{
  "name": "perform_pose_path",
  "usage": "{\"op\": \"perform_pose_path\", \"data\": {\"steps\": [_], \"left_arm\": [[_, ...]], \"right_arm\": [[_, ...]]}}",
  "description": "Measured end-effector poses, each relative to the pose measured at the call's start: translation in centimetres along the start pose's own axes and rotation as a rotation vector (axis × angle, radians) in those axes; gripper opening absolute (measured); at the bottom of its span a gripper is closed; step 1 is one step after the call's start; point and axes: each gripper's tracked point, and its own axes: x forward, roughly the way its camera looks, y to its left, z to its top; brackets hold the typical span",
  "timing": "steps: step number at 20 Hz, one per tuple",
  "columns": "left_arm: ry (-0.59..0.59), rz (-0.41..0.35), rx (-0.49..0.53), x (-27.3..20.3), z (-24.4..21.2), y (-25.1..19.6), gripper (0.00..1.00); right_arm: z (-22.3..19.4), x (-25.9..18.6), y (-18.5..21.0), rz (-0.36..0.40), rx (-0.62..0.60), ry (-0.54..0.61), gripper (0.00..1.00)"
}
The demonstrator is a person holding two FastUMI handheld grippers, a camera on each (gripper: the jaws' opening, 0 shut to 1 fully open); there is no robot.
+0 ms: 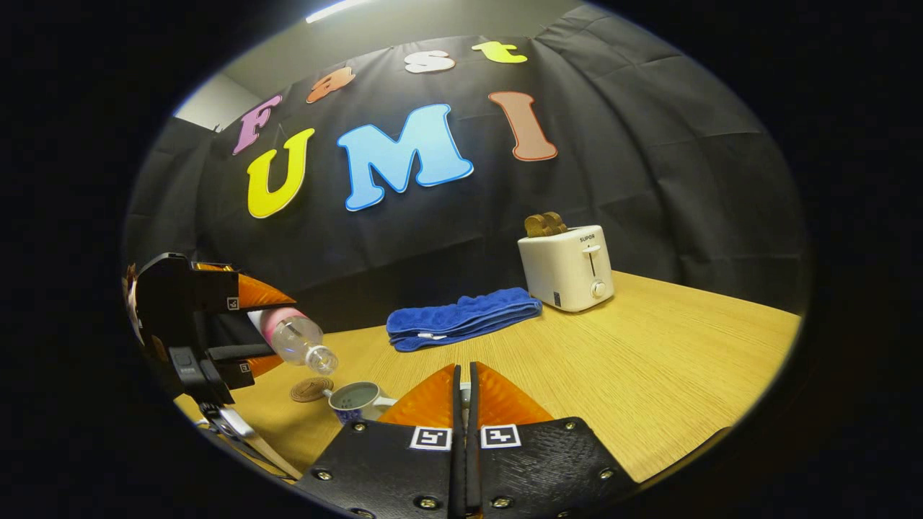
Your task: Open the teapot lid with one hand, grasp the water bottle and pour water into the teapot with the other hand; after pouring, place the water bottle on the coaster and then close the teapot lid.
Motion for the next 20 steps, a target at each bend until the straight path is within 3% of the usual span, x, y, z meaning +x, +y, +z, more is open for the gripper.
{"op": "perform_pose_path", "data": {"steps": [6,13,20], "left_arm": [[-0.036,0.027,-0.305,-0.4,-0.9,-0.7,0.86],[-0.024,0.043,-0.945,0.8,-4.2,-2.4,0.87],[-0.021,0.092,-1.472,2.2,-7.1,-5.1,0.86]], "right_arm": [[-0.3,0.2,-0.2,-0.009,-0.010,0.008,0.00],[-0.5,0.4,-0.2,-0.024,-0.049,0.009,0.00],[-0.9,0.7,0.2,-0.021,-0.086,0.016,0.00]]}}
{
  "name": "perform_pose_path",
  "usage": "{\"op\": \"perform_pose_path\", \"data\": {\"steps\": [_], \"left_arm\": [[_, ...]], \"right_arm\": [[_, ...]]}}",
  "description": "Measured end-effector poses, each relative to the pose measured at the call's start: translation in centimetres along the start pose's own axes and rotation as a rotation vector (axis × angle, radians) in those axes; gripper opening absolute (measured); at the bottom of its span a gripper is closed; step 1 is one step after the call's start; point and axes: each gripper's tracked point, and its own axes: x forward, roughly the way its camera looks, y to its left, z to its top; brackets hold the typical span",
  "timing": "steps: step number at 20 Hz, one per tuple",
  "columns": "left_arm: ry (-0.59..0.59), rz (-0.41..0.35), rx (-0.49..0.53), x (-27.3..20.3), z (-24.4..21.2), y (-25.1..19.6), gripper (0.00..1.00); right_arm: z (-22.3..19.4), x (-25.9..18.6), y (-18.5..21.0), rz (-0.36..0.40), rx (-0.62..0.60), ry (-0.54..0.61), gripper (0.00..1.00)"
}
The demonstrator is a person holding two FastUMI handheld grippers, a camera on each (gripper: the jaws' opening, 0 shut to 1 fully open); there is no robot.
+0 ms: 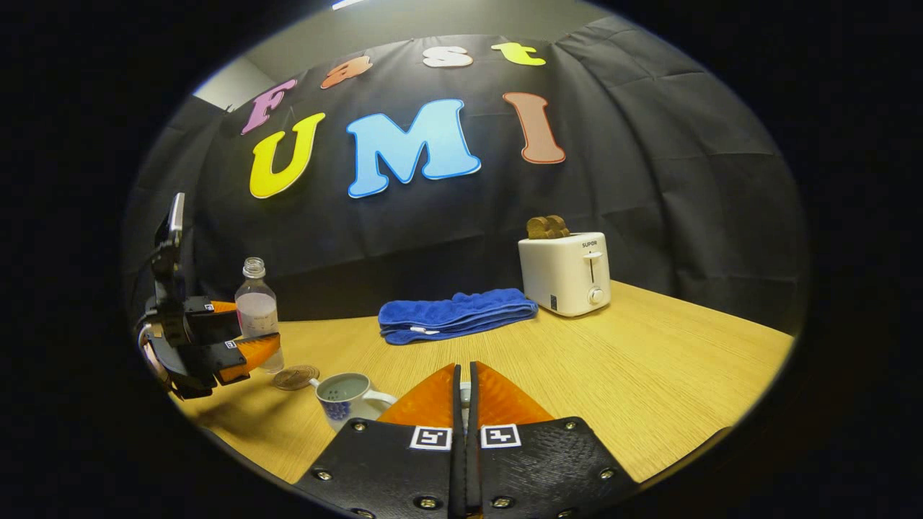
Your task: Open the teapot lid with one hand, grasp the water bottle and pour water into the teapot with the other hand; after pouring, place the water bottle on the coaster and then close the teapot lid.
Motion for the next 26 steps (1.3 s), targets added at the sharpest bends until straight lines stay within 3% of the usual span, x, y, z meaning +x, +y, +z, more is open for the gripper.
{"op": "perform_pose_path", "data": {"steps": [3,7,8,9,10,21,26], "left_arm": [[-0.022,-0.008,-0.231,0.8,-0.3,0.6,0.86],[-0.031,-0.018,-0.417,1.3,-0.7,1.1,0.85],[-0.024,-0.017,-0.454,1.6,-1.0,1.1,0.79],[-0.019,-0.012,-0.468,1.8,-1.4,1.4,0.73],[-0.012,-0.008,-0.474,1.7,-1.9,1.4,0.84],[0.036,0.006,-0.442,2.3,-3.0,0.7,0.86],[0.051,0.006,-0.460,1.7,-3.2,0.6,1.00]], "right_arm": [[-0.2,0.1,0.1,-0.001,-0.014,0.009,0.00],[-0.6,0.3,0.0,-0.007,-0.022,0.021,0.00],[-0.6,0.3,0.0,-0.007,-0.023,0.022,0.00],[-0.7,0.3,0.0,-0.008,-0.024,0.023,0.00],[-0.7,0.3,0.0,-0.008,-0.026,0.023,0.00],[-0.4,0.1,0.0,-0.007,-0.016,0.016,0.00],[-0.4,0.1,0.1,-0.003,-0.012,0.013,0.00]]}}
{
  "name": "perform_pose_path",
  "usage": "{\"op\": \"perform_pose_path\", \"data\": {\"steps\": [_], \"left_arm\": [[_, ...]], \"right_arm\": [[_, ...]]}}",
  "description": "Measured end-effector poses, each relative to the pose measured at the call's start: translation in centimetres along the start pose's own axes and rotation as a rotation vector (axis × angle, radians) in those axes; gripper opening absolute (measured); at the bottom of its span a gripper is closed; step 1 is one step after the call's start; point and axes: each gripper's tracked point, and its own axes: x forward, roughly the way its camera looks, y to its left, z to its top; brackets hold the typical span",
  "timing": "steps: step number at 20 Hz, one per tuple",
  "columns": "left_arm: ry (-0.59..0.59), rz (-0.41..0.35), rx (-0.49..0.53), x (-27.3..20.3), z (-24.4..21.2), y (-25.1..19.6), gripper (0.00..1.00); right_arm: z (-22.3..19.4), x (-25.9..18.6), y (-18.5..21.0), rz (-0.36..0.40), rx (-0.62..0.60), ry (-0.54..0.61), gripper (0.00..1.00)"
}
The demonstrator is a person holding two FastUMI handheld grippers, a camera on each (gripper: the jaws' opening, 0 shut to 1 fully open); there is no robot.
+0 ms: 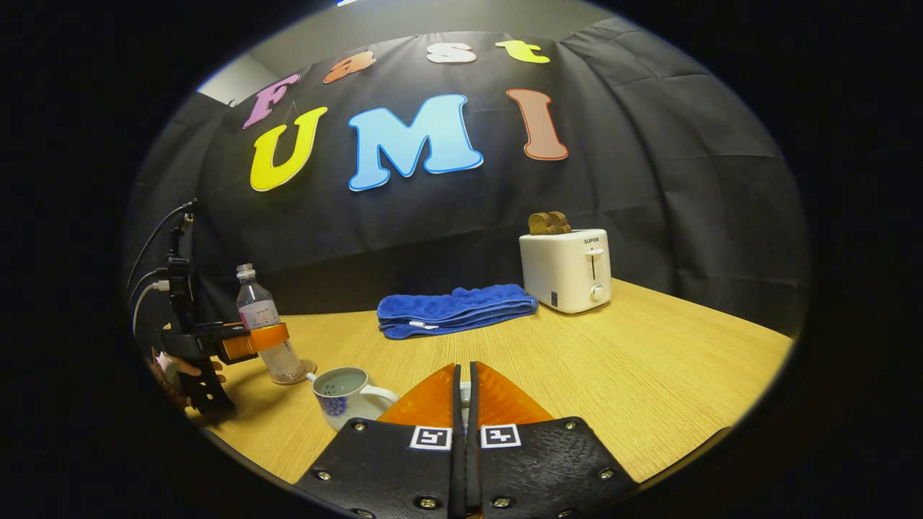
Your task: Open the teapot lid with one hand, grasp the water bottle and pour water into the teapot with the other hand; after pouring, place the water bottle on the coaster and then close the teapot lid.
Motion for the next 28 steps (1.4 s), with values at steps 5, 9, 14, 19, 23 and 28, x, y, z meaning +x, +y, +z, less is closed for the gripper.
{"op": "perform_pose_path", "data": {"steps": [5,9,14,19,23,28], "left_arm": [[0.009,0.002,0.004,-1.1,0.4,-0.2,1.00],[0.007,0.007,0.011,-3.2,0.3,-0.6,1.00],[-0.006,0.006,-0.003,-6.7,0.1,-1.0,1.00],[-0.014,0.000,-0.028,-9.4,-0.1,-1.1,1.00],[-0.024,0.013,-0.015,-10.6,-0.4,-0.8,1.00],[-0.044,0.015,-0.019,-12.1,-0.4,-0.6,1.00]], "right_arm": [[0.2,-0.1,0.5,0.016,-0.003,-0.006,0.00],[0.5,-0.1,1.5,0.050,0.005,-0.016,0.00],[1.4,0.1,3.2,0.084,-0.014,-0.031,0.00],[2.3,0.5,5.5,0.118,-0.048,-0.032,0.00],[3.0,1.1,7.9,0.145,-0.091,-0.035,0.00],[2.1,2.3,10.9,0.199,-0.087,0.005,0.01]]}}
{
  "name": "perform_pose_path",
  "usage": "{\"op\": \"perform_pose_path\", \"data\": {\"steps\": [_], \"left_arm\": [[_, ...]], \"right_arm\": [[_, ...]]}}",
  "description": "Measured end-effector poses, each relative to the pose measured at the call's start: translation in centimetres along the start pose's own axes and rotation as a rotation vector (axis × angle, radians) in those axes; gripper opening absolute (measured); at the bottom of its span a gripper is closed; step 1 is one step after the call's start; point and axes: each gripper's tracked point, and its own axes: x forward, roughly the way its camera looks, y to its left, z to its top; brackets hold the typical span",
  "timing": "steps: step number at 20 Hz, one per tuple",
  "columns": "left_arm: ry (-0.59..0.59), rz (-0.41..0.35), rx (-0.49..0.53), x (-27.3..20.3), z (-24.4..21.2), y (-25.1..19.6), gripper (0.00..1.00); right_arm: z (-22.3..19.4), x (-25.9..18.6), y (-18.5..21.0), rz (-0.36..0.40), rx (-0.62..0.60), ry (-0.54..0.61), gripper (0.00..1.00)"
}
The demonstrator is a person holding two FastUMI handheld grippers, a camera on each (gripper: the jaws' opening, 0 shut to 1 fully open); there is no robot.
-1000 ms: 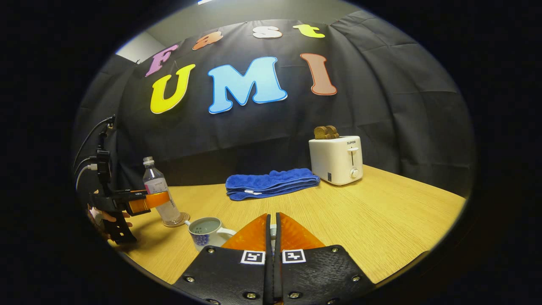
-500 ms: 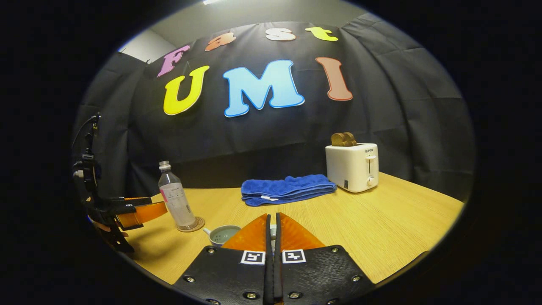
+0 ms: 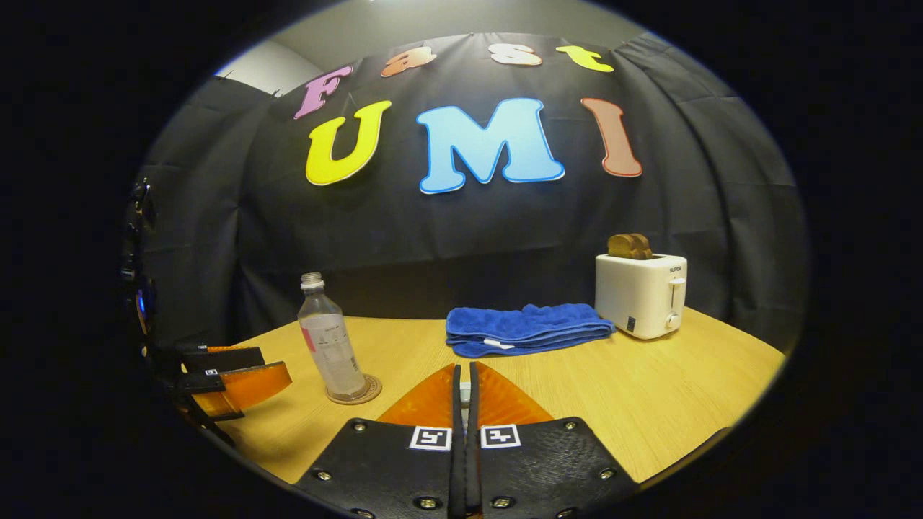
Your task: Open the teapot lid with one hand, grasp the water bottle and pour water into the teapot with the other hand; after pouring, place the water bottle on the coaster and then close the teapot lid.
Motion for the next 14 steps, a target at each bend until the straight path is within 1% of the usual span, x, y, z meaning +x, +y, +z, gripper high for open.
{"op": "perform_pose_path", "data": {"steps": [6,14], "left_arm": [[-0.010,-0.013,-0.021,-0.9,-0.1,-0.1,1.00],[-0.002,-0.009,-0.051,-0.9,-0.9,0.2,1.00]], "right_arm": [[-1.5,1.2,1.4,0.025,0.005,0.051,0.00],[-2.8,1.8,1.3,0.023,-0.017,0.086,0.00]]}}
